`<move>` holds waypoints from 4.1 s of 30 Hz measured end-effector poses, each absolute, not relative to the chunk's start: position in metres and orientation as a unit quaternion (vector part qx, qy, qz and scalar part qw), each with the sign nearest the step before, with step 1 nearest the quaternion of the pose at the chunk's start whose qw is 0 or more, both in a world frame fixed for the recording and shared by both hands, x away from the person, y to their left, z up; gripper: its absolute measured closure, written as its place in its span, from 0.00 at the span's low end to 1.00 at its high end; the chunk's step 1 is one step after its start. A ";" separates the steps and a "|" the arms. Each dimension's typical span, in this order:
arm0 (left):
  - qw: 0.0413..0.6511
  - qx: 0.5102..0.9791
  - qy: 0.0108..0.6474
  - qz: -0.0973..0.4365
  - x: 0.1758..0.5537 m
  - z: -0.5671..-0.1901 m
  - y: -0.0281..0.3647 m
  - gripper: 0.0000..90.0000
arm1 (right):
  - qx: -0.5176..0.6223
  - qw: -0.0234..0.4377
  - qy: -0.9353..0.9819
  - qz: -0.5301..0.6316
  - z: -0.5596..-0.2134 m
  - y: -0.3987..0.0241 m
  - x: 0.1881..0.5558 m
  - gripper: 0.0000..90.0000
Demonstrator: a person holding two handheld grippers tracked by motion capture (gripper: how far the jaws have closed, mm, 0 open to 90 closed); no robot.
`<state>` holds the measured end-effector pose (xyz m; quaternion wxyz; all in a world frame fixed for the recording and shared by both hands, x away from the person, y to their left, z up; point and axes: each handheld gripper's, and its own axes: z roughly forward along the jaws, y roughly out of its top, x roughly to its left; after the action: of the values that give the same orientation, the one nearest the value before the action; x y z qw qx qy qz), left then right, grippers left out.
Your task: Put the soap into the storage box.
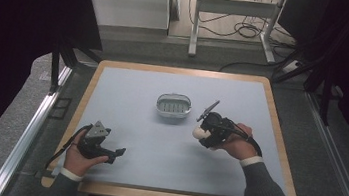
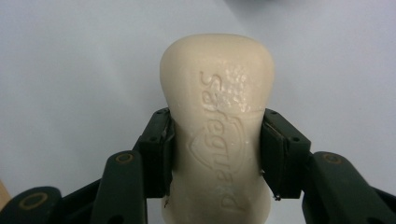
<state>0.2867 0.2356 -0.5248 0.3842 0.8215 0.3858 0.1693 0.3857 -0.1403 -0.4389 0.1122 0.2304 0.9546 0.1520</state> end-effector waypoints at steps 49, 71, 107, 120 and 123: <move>0.382 0.824 0.385 0.167 0.287 -0.525 0.234 0.07 | 0.221 0.116 0.955 0.160 -0.428 -0.124 0.428 0.55; 0.383 0.823 0.385 0.166 0.287 -0.526 0.235 0.07 | 0.210 0.124 0.956 0.166 -0.421 -0.115 0.441 0.55; 0.380 0.825 0.385 0.165 0.288 -0.527 0.236 0.07 | 0.193 0.121 0.960 0.165 -0.424 -0.085 0.468 0.55; 0.382 0.824 0.385 0.167 0.287 -0.526 0.237 0.07 | 0.186 0.122 0.960 0.169 -0.420 -0.073 0.477 0.55; 0.381 0.824 0.385 0.167 0.287 -0.526 0.237 0.07 | 0.185 0.123 0.961 0.167 -0.420 -0.071 0.479 0.55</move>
<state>0.2869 0.2367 -0.5255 0.3809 0.8237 0.3853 0.1672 0.4789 -0.0709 -0.4196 0.1232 0.1850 0.9605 0.1673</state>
